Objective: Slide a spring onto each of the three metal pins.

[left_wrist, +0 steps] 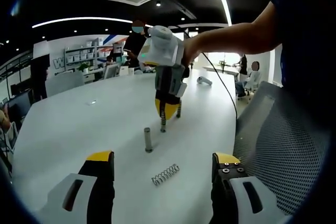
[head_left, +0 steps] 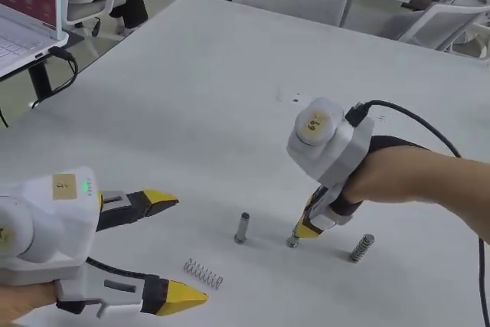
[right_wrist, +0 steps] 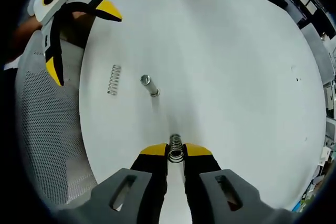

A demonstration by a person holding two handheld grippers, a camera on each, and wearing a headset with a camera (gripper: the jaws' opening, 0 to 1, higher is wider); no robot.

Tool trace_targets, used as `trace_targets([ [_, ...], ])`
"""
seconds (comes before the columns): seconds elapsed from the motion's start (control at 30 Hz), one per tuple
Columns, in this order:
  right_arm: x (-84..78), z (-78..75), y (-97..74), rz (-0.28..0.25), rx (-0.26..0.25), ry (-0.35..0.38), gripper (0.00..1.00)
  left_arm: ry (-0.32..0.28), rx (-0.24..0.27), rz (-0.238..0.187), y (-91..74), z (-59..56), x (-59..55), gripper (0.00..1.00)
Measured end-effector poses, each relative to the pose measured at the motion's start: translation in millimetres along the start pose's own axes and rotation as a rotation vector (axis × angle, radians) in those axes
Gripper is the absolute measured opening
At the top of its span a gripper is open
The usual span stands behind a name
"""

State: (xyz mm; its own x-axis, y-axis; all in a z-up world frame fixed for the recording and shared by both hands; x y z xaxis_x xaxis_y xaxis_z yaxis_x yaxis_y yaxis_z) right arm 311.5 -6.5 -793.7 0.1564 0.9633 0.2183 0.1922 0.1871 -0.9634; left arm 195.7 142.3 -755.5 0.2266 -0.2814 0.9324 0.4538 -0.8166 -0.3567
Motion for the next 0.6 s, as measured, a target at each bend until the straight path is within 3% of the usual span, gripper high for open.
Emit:
trace_targets([
  [0.3, -4.1, 8.4, 12.9, 0.015, 0.012, 0.007, 0.09, -0.003, -0.001, 0.002, -0.8, -1.4, -0.6, 0.72],
  [0.6, -4.7, 10.5, 13.2, 0.007, 0.008, -0.005, 0.10, -0.003, -0.004, 0.000, 0.2, -1.9, 0.3, 0.71],
])
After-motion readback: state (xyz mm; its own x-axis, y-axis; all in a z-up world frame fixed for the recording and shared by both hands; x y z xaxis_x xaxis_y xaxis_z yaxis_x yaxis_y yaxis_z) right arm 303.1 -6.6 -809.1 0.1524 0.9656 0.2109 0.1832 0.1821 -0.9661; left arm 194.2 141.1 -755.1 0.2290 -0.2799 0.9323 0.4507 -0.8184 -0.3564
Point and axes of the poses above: the centre of the closed fingertips' face, and the gripper's own axes: y roughly forward along the fingers, z roughly to its left, x roughly out of its top, the point moved 4 cm from there along -y, roughly backward along the fingers, and after that the axes turned 9 degrees about -x, right-handed, at the moved point
